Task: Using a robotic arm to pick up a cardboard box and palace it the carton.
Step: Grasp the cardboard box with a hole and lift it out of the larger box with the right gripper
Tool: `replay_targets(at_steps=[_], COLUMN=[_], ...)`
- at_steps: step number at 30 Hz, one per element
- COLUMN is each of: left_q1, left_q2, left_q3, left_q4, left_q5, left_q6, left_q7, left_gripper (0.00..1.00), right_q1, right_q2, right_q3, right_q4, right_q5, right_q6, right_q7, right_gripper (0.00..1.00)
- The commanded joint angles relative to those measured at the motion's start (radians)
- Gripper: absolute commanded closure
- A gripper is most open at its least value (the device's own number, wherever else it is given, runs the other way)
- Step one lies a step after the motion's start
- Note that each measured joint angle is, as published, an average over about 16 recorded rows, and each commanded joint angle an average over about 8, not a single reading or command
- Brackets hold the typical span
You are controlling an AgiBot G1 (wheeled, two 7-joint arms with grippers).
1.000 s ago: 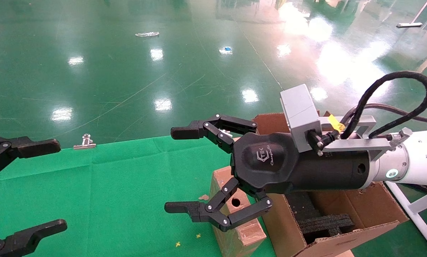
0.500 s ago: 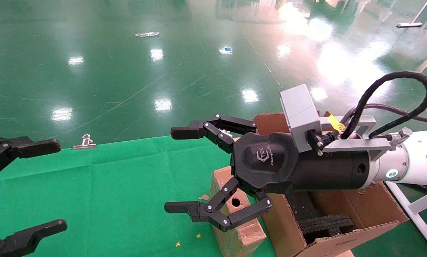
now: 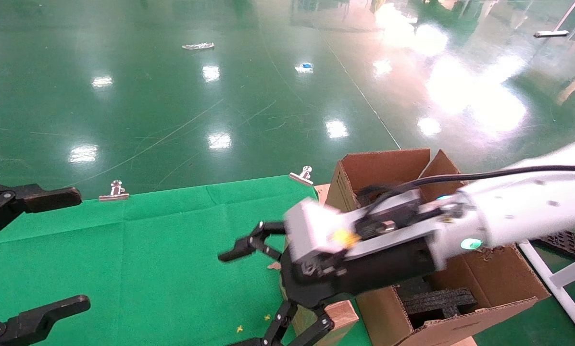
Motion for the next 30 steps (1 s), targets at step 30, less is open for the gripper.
replay_targets(at_steps=[30], left_q1=[0.000], left_q2=[-0.001], left_q3=[0.002], left_q4=[0.000], left_q5=[-0.001], left_q6=[-0.001], left_q7=[0.001], left_gripper=[0.00], right_q1=[0.765], right_q2=[-0.032], right_q3=[-0.878], right_q4=[0.007], right_q5=[-0.235], right_q6=[-0.029], right_q7=[0.088], right_gripper=[0.00])
